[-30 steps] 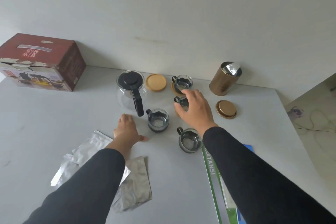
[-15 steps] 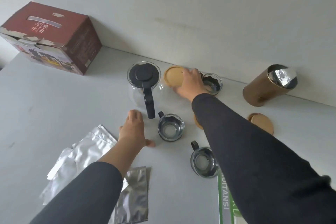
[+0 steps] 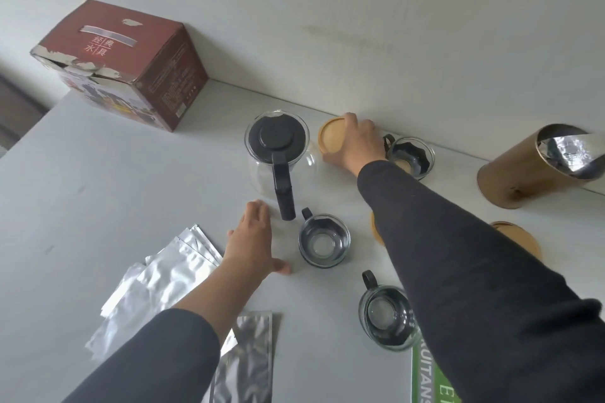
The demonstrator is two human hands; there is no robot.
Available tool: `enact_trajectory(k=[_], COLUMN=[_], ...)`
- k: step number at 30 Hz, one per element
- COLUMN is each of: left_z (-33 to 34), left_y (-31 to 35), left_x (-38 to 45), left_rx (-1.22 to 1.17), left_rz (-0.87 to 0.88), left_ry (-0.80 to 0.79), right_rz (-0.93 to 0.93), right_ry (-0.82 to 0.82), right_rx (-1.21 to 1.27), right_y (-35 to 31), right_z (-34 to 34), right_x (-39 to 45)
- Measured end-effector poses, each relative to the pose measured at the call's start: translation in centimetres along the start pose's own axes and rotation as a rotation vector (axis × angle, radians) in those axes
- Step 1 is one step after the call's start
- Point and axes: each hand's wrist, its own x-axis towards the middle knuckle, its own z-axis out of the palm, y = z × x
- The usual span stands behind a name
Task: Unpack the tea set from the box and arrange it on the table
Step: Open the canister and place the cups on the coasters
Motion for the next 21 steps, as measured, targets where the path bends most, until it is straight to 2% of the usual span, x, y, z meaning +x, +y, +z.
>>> enact_trajectory(k=[5,10,21], left_z=[0.0,0.0,0.2], left_y=[0.0,0.0,0.0], left_x=[0.0,0.0,0.2], left_rx=[0.004,0.012,-0.005], left_rz=[0.003,0.010,0.013], left_ry=[-0.002,-0.004,-0.008], right_rz=[-0.203,-0.419,-0.414], right_ry=[0.104,0.031,-0.124], right_rx=[-0.127,-0.272,-0.375], right_y=[0.7,2.5,2.8], right_z=[-1.1,-2.0,-0.4], right_x=[-1.8,-4.8,-7.9])
